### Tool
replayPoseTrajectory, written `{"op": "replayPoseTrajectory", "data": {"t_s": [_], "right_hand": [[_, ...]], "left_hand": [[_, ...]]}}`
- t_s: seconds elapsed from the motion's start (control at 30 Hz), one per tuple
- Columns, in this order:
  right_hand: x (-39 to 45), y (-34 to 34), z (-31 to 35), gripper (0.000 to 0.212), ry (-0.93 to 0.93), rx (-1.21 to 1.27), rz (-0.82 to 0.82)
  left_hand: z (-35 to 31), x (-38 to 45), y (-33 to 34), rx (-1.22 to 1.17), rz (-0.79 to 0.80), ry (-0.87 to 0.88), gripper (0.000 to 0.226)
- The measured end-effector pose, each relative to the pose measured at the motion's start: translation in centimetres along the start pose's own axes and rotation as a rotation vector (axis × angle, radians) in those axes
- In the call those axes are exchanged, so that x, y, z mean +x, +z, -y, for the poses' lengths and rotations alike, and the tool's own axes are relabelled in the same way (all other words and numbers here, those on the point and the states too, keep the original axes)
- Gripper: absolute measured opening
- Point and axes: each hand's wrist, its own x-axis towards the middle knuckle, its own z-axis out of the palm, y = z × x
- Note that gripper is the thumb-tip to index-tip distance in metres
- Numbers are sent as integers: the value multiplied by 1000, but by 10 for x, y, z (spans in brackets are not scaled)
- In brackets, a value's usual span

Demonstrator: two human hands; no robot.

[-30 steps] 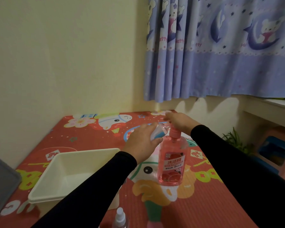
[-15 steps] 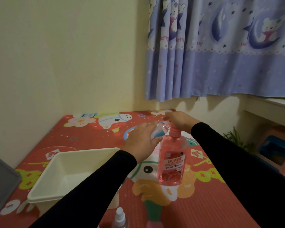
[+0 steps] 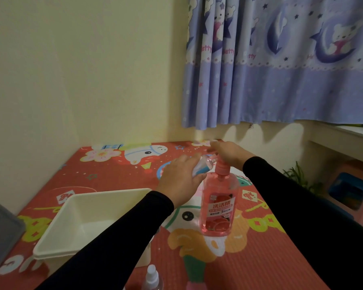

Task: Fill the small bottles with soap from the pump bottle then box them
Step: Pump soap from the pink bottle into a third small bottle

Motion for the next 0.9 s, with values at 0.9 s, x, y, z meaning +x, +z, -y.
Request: {"op": "replayPoseTrajectory", "data": {"t_s": [0.9], "right_hand": [[-3, -11, 8, 48, 10, -9, -41]], "left_hand": [[-5, 5, -11, 43, -10, 20, 54]]}}
